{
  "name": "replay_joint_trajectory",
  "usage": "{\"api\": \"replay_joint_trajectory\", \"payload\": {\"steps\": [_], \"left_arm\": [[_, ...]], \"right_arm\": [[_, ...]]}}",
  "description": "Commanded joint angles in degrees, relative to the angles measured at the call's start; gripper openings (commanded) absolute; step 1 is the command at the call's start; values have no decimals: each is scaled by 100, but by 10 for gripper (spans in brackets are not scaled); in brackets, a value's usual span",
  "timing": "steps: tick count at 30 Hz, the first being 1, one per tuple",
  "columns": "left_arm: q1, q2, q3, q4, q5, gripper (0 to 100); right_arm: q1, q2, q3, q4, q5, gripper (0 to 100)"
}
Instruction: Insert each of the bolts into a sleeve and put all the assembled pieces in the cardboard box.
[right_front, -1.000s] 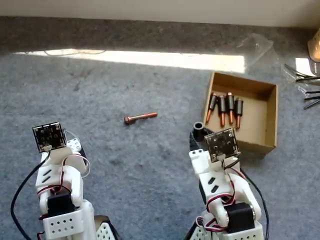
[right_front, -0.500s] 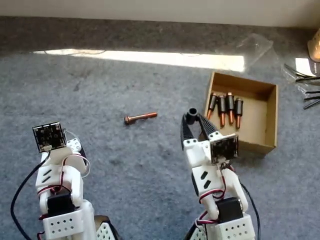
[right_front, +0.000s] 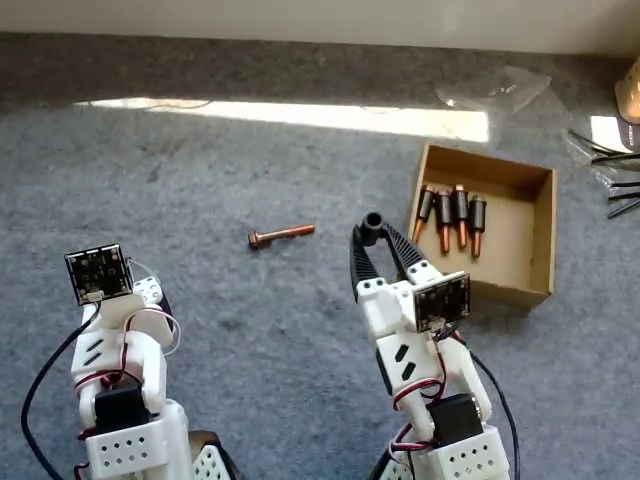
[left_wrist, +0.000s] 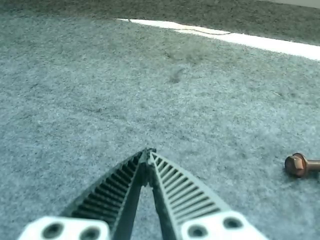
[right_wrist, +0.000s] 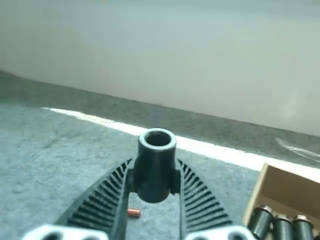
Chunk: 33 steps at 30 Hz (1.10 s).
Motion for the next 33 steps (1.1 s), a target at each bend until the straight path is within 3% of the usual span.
{"api": "replay_joint_trajectory", "payload": {"steps": [1, 3, 6, 8, 17, 24, 33], "left_arm": [[251, -31, 119, -9, -44, 21], [655, -31, 92, -9, -255, 21], [1138, -31, 4, -18, -1433, 21], [1226, -31, 4, -176, -1846, 21], [1288, 558, -1007, -457, -1846, 21], [1824, 3099, -2659, -457, -1855, 18], [2554, 6044, -4435, -457, -1864, 21]], "right_arm": [[-435, 13, 910, 215, -62, 4], [-497, 4, 910, 321, -62, 4], [-470, 4, 910, 479, -53, 4], [-453, -4, 910, 637, -35, 4], [-101, -4, 910, 699, -62, 4], [-426, -4, 910, 1077, -18, 4], [-171, -4, 910, 1112, -18, 4]]}}
